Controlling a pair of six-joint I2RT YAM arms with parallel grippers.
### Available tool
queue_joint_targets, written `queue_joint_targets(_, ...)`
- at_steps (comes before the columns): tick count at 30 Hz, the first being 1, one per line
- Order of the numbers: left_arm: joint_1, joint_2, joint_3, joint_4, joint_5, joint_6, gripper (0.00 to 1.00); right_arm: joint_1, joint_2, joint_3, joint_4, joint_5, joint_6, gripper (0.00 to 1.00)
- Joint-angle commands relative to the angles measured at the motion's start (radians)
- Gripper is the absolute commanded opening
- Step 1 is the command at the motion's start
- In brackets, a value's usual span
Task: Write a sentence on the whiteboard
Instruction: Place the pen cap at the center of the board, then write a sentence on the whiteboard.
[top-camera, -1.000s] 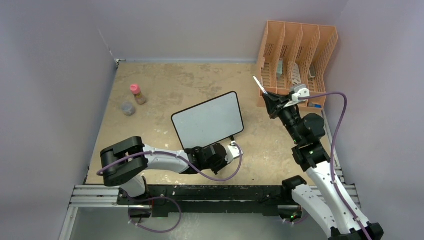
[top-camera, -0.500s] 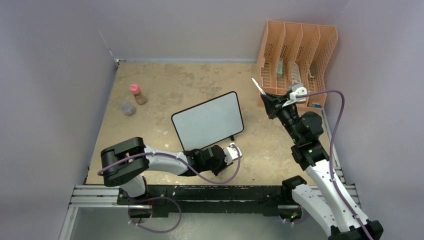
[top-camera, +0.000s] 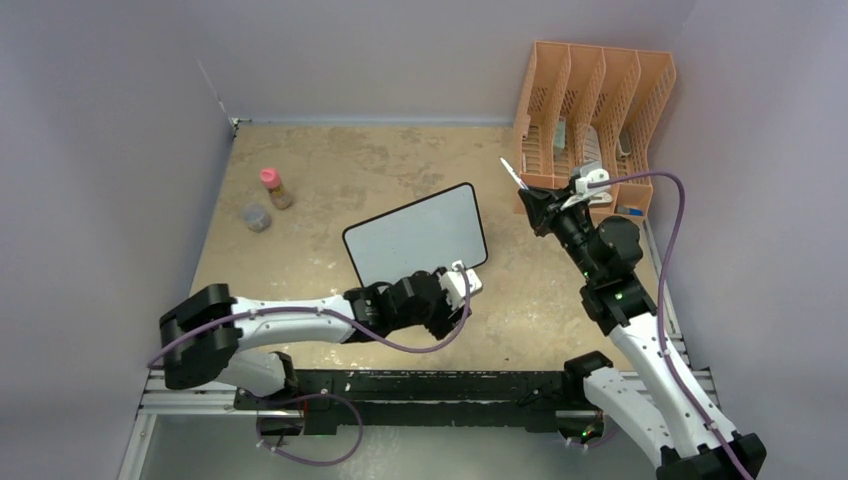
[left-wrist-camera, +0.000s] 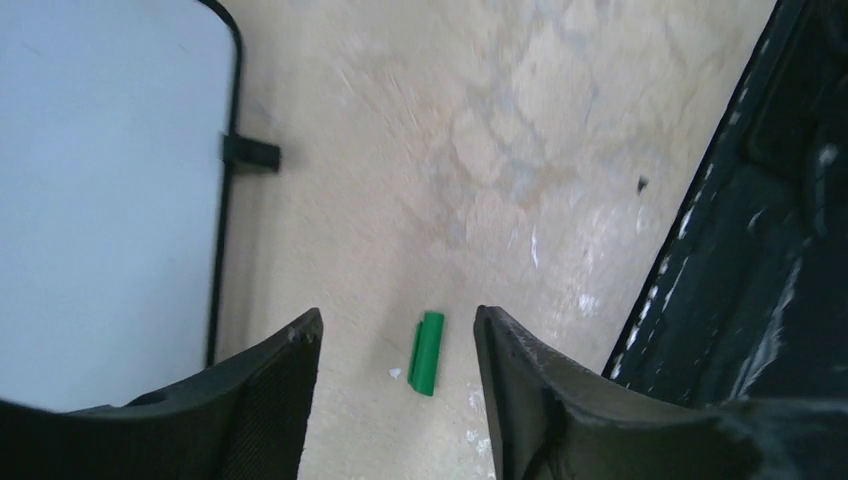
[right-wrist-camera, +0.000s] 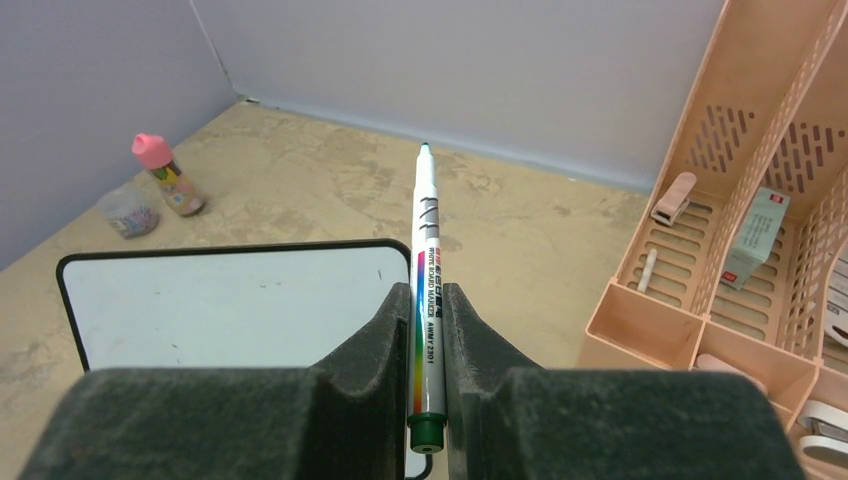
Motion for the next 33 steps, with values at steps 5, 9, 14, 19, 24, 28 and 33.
queue_joint_targets(5,0.172,-0.223,0.228,-0.187,0.015,0.011,0.81,0.013,0.027,0.098,-0.04,-0.004,0.045,0.0)
queue_joint_targets(9,0.268,-0.288,0.303,-0.256,0.033,0.041,0.83,0.036,0.046,0.122,-0.068,0.018,0.068,0.0)
queue_joint_targets(14,0.427,-0.322,0.356,-0.321,0.128,0.027,0.85,0.084,0.078,0.157,-0.105,0.06,0.091,0.0)
queue_joint_targets(19,0.612,-0.342,0.37,-0.346,0.247,-0.016,0.86,0.15,0.126,0.201,-0.141,0.104,0.089,0.0)
queue_joint_targets(24,0.793,-0.362,0.366,-0.351,0.376,-0.08,0.83,0.188,0.155,0.227,-0.153,0.103,0.078,0.0)
queue_joint_targets(28,0.947,-0.378,0.34,-0.351,0.503,-0.125,0.81,0.201,0.168,0.238,-0.163,0.075,0.053,0.0)
queue_joint_targets(33,1.178,-0.422,0.253,-0.306,0.772,-0.222,0.81,0.206,0.187,0.277,-0.21,0.023,0.045,0.0)
